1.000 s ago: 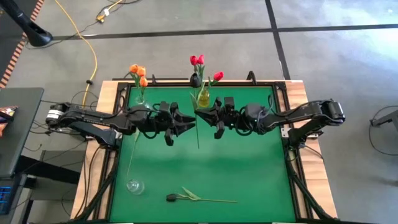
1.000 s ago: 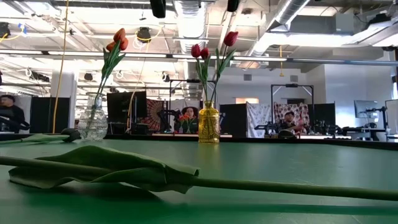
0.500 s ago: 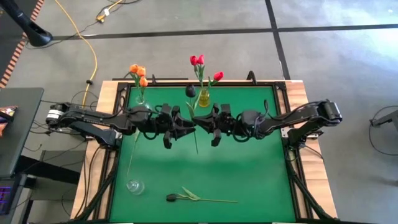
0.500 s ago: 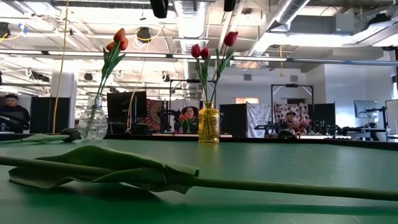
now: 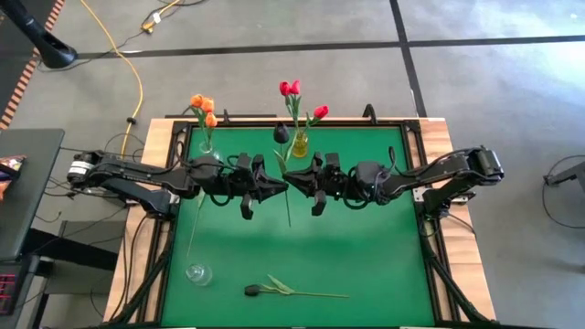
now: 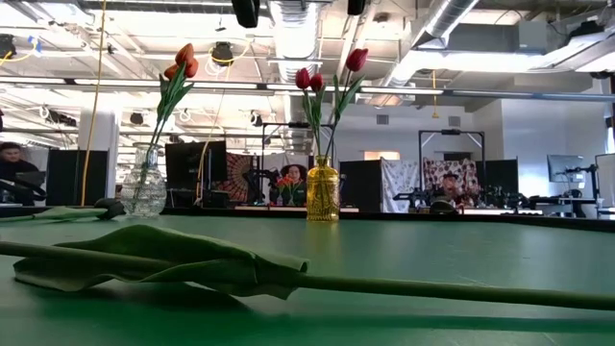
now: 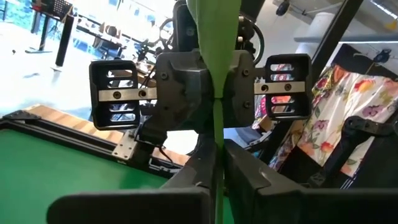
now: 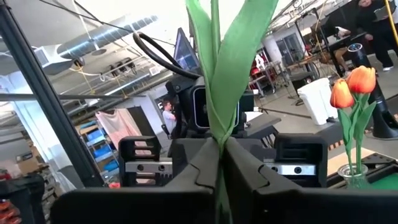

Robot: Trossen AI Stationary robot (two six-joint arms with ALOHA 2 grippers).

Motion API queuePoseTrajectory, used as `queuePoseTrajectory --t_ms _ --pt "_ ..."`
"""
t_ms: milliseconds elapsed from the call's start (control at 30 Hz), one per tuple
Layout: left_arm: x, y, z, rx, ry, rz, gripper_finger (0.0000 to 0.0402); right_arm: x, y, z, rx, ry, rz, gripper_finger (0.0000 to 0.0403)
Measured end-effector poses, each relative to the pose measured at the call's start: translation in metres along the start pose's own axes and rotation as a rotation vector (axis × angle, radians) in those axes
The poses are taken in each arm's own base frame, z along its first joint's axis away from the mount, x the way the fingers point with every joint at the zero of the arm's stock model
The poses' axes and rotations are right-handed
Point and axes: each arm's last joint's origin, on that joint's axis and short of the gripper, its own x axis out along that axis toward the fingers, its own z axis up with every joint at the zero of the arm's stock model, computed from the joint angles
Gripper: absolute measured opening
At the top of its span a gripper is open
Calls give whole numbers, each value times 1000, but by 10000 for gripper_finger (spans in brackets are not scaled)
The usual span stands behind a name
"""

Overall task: Sort flowers into vase by color
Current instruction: Put the top right black flower into the bottom transparent vase

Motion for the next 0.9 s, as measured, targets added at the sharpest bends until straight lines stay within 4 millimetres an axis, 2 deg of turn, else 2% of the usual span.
queuePoseTrajectory --t_ms 300,467,600,700,900 --pt "-2 -1 1 21 7 -4 1 0 0 0 -1 14 25 87" --pt "-14 -5 10 36 26 3 0 0 3 -2 18 67 119 145" --pt "-32 -11 20 41 59 -29 0 0 3 -5 50 110 165 208" --pt "-48 -19 27 32 116 -137 0 -1 6 -6 57 131 197 245" --pt "-88 -42 32 -11 265 -316 0 -4 15 -13 98 172 213 264"
